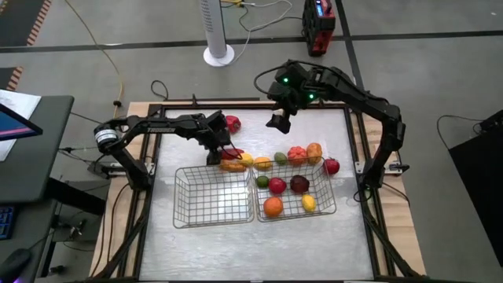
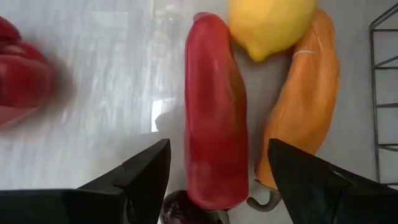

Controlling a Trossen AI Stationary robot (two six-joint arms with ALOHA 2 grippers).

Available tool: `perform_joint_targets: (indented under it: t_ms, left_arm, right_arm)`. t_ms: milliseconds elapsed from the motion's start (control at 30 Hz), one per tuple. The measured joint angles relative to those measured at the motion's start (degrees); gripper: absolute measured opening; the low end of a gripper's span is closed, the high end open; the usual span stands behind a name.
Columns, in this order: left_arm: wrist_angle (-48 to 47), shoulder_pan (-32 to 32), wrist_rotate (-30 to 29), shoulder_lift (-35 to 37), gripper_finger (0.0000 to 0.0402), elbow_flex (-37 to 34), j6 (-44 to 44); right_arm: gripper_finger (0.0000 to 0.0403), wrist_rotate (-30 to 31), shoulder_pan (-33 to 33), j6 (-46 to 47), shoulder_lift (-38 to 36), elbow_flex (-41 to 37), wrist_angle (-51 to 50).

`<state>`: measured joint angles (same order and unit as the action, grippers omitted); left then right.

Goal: Sort produce into baskets
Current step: Put the red chili pepper into the left wire basket

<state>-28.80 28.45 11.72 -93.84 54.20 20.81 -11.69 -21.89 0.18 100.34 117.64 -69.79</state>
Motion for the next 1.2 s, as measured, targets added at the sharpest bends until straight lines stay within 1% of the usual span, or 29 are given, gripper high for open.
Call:
perform_joint_targets:
  t_ms: [67,233,333,433,600,700,833,900,1033,1100,1133,1200]
  left_arm:
    - [-0.1,0.0,-0.3,-1.0,0.0256,0.0,0.4]
    - [-1.6,0.0,-3.3,-4.1,0.0256,0.0,-0.5]
    - [-1.6,-0.3,-3.7,-4.6,0.0251,0.0,-0.8]
    - [-0.7,-0.8,-4.2,-4.6,0.0227,0.0,-1.0]
    - [0.0,-1.0,-4.3,-4.1,0.0159,0.0,-1.3]
    - [-2.3,-0.7,-4.2,-2.8,0.0123,0.3,-2.6]
    - [-6.0,1.3,-3.5,1.6,0.0122,3.3,-3.4]
    - [-7.5,2.7,-0.6,4.6,0.0122,5.2,-4.4]
    - [-10.7,4.2,12.0,12.7,0.0140,8.1,-6.4]
    - [-12.5,2.8,18.3,16.7,0.0148,8.1,-7.8]
    - [-13.4,1.6,20.1,18.5,0.0150,7.7,-8.6]
    - [-16.3,-1.9,20.8,21.4,0.0150,7.0,-11.2]
  right_arm:
    - [0.0377,0.6,0.6,0.0,0.0,0.0,0.2]
    - [0.0377,2.2,1.7,0.0,0.0,0.0,0.4]
    - [0.0377,2.7,1.7,1.0,0.0,0.0,0.6]
    - [0.0377,2.8,1.7,1.5,0.0,0.0,0.6]
    - [0.0377,2.8,2.0,1.8,0.0,0.0,0.6]
    - [0.0377,2.8,2.4,1.8,0.0,0.0,0.5]
    - [0.0377,2.8,2.3,0.8,0.0,0.0,-0.3]
    - [0.0377,2.8,2.2,-0.2,0.0,0.0,-0.8]
    - [0.0377,2.8,1.0,-1.5,0.0,0.0,-1.5]
    - [0.0377,2.8,0.1,-2.1,0.0,0.0,-2.4]
    - [0.0377,2.8,-0.6,-2.4,-0.2,0.0,-2.9]
    - [0.0377,2.8,-1.7,-2.9,-0.5,0.0,-3.4]
